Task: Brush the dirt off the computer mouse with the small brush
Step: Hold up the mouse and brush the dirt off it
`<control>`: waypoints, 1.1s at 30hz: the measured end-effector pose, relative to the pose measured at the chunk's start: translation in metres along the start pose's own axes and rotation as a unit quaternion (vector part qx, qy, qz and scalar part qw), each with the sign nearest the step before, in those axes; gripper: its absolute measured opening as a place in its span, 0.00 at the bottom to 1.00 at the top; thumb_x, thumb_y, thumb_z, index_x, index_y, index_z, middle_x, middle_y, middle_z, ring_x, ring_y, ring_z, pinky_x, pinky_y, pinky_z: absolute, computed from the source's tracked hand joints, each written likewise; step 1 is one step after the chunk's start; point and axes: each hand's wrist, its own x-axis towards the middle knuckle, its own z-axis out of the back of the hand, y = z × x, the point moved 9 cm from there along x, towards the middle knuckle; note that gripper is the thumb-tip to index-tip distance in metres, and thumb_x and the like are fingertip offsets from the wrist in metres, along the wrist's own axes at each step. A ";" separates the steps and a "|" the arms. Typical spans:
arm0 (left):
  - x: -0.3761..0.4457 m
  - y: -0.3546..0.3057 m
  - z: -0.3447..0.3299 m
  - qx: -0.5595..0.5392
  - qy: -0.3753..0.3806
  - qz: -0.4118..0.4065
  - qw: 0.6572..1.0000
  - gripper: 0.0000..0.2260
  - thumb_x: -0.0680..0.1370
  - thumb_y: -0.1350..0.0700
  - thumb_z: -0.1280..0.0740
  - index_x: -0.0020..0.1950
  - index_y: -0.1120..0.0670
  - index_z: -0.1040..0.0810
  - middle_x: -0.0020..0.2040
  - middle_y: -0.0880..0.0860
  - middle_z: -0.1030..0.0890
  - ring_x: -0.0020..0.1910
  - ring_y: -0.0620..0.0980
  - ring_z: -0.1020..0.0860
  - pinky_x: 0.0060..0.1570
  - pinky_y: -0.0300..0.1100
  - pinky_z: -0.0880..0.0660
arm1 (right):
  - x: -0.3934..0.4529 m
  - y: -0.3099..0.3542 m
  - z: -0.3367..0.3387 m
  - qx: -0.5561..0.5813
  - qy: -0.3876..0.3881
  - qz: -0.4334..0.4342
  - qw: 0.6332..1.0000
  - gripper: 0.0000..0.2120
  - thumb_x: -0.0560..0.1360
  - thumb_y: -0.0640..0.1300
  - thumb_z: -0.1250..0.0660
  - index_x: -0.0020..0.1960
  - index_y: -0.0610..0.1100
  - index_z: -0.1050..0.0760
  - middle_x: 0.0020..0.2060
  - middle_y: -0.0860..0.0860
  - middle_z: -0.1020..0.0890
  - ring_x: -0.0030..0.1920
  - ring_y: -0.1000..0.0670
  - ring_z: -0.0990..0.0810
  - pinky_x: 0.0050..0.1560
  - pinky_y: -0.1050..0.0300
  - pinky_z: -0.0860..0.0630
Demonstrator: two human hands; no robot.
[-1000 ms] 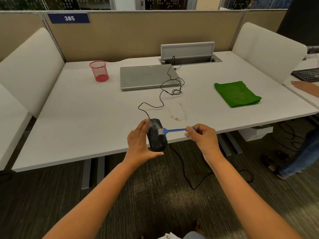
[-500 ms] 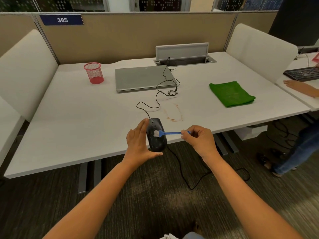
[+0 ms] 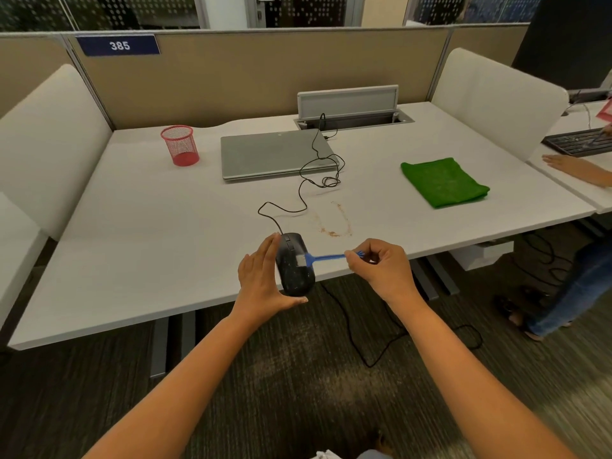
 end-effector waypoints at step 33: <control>-0.002 -0.001 0.008 0.008 -0.002 -0.019 1.000 0.55 0.57 0.35 0.27 0.72 0.37 0.60 0.74 0.48 0.48 0.71 0.52 0.45 0.69 0.56 0.50 | 0.005 0.009 -0.020 -0.001 -0.006 -0.012 1.000 0.10 0.71 0.43 0.30 0.32 0.50 0.24 0.25 0.57 0.24 0.28 0.62 0.28 0.31 0.74 0.33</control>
